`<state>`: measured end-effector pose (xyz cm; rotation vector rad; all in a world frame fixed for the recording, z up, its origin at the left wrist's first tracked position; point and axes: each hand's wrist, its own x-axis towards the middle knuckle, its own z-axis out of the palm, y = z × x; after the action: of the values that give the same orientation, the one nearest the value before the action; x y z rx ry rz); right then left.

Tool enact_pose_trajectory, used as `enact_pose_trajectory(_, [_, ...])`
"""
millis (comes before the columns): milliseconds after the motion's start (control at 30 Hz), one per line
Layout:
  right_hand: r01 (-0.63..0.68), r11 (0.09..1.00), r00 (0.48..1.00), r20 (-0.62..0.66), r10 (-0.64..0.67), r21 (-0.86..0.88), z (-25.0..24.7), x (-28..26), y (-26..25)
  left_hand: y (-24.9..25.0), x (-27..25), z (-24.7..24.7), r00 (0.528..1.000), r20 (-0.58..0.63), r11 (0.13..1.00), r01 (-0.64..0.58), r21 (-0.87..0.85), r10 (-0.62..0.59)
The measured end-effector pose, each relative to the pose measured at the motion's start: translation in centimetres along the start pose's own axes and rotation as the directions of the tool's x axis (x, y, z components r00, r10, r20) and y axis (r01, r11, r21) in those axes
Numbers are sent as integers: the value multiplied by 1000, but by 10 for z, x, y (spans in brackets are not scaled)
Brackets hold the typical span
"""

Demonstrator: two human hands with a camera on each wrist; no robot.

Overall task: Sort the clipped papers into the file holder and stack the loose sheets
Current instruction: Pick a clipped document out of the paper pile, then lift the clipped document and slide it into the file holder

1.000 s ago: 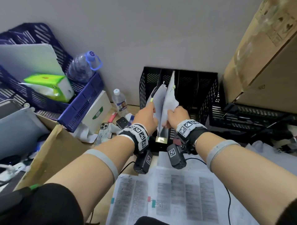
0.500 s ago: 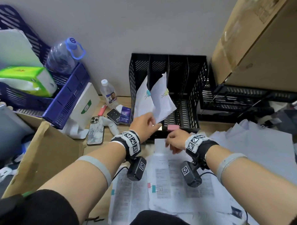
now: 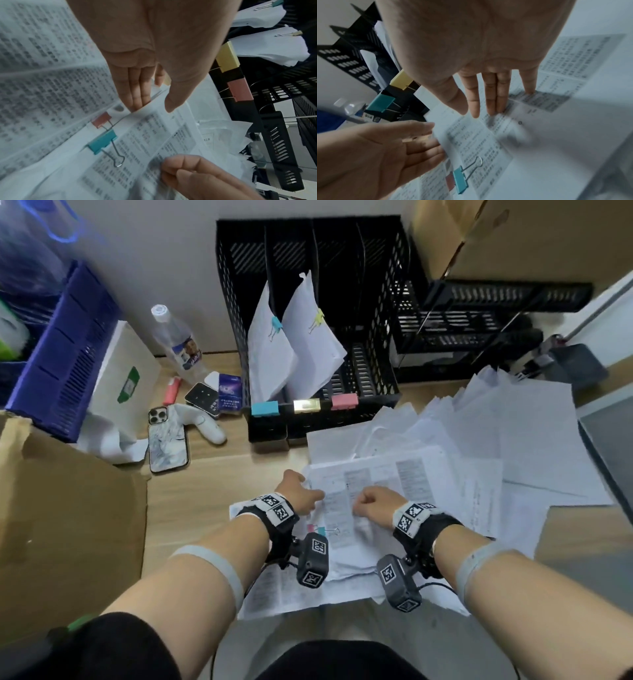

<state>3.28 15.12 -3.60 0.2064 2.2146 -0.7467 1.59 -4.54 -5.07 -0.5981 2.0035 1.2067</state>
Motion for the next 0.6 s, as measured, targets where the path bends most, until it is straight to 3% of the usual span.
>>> enact_pose_trajectory(67, [14,997,999,-46,-11,70,4,-3,4,-2,-4,5,1000,16,999,-21,-24,21])
enact_pose_trajectory(167, [10,990,992,-127,9,142,5,-9,8,-9,-11,13,985,31,982,-170,84,168])
enact_pose_trajectory(233, [6,986,984,-177,24,167,1,-11,9,-12,-15,15,969,1,968,-245,59,246])
enact_pose_trajectory(333, [29,998,952,-307,-9,61,-14,-15,5,-2,-21,11,936,33,936,-350,31,349])
enact_pose_trajectory(433, [99,989,905,-403,-134,-107,-41,-21,-7,18,-25,1,889,98,887,-454,78,447])
enact_pose_trajectory(533, [72,953,916,-359,-179,-293,-68,-23,-22,38,-27,-13,870,93,854,-494,164,485])
enact_pose_trajectory(600, [67,968,944,-300,-140,-242,-80,-25,-30,49,-31,-23,862,48,845,-505,175,505])
